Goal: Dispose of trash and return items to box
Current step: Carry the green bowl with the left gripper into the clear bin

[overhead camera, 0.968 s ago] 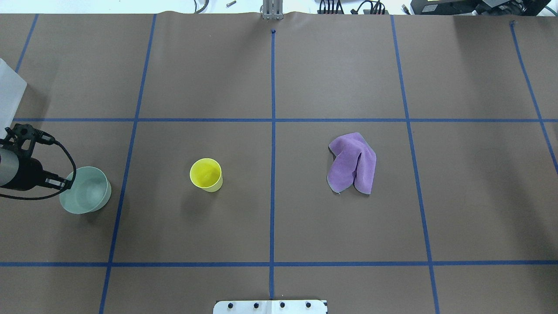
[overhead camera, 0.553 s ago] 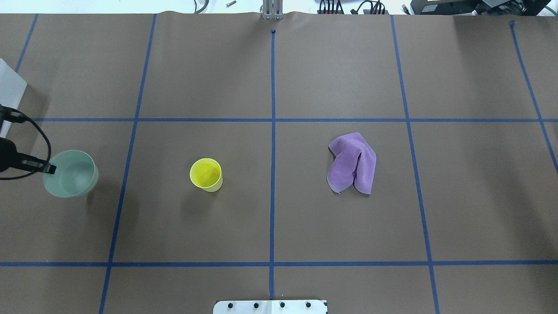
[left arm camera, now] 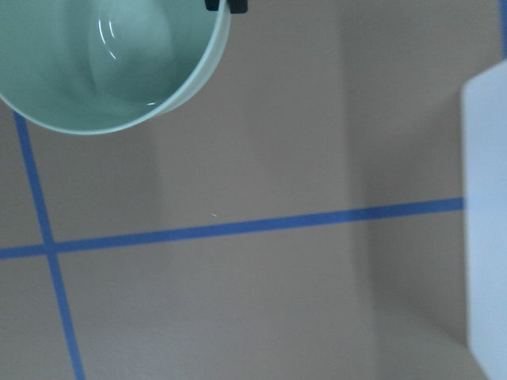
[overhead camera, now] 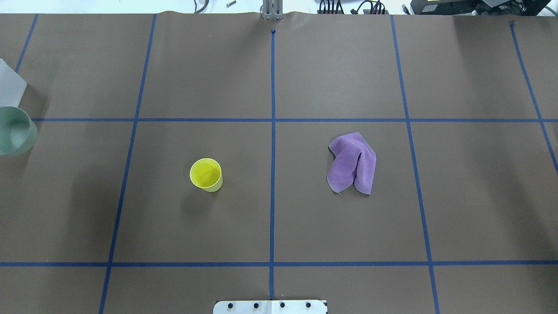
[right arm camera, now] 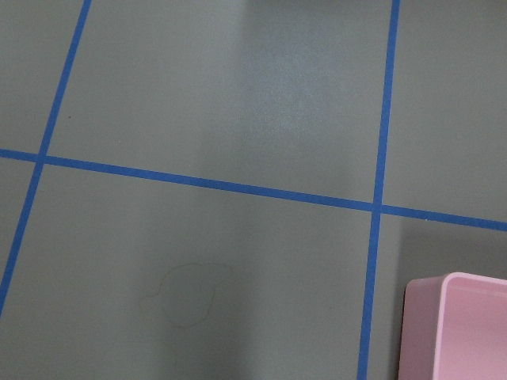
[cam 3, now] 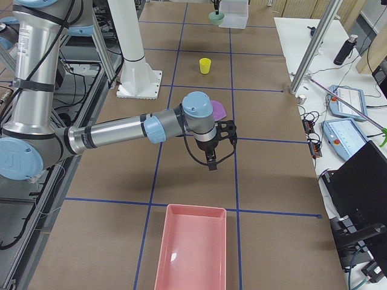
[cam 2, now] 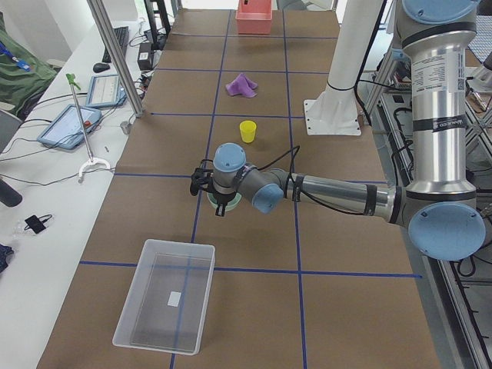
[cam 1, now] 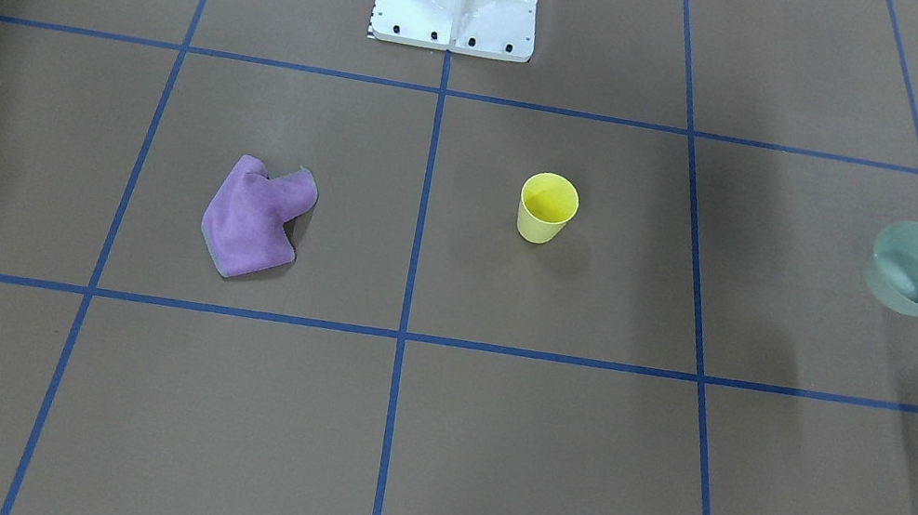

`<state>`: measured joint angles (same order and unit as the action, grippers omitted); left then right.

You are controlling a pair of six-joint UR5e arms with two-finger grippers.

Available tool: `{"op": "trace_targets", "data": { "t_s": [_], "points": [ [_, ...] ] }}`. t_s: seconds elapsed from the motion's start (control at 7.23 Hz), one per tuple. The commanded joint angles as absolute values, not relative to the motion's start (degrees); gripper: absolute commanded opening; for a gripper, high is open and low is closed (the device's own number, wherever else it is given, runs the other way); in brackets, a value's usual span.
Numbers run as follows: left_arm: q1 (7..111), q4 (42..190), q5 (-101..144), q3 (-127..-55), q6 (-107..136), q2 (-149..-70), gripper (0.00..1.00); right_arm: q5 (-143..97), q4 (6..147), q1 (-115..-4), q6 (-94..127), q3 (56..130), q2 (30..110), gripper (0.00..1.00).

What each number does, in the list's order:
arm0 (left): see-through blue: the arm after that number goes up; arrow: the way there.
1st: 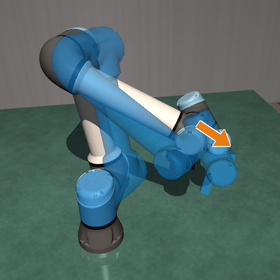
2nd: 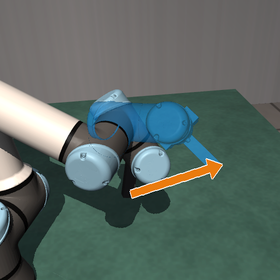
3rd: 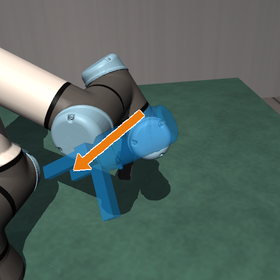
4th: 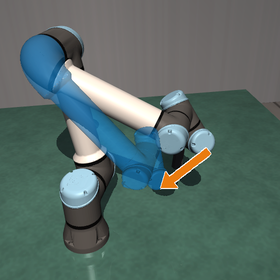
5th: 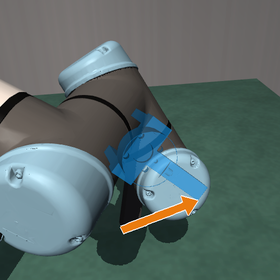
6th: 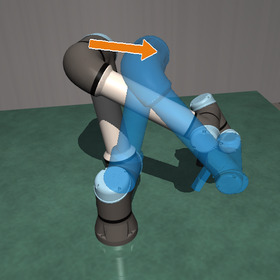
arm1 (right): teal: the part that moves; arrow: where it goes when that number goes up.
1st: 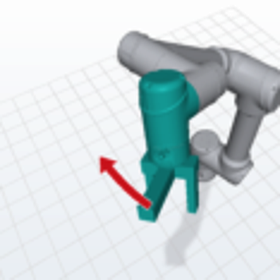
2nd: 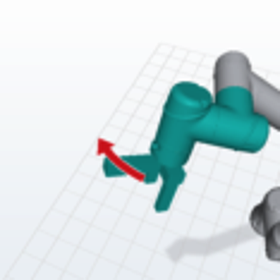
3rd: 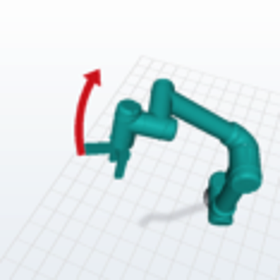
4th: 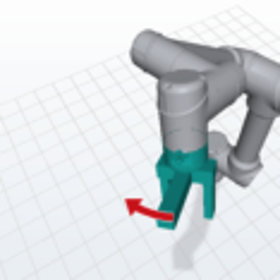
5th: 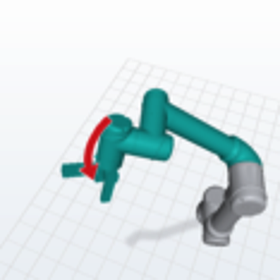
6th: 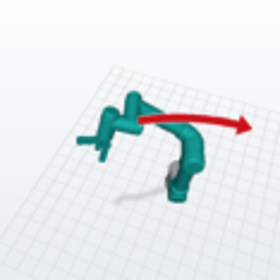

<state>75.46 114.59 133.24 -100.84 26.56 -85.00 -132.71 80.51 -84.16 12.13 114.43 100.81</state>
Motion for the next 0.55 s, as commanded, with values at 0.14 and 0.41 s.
{"op": "trace_targets", "data": {
  "t_s": [0.14, 0.41],
  "points": [
    [89.4, 104.9, 133.4, -82.3, 5.2, -97.4, 0.00, -132.7, 80.5, -83.8, 12.1, 114.4, 100.9, 1.00],
    [90.3, 108.9, 132.5, -66.8, 0.1, -104.0, 0.00, -132.8, 80.5, -83.6, 12.1, 114.4, 100.9, 1.00]
  ]
}}
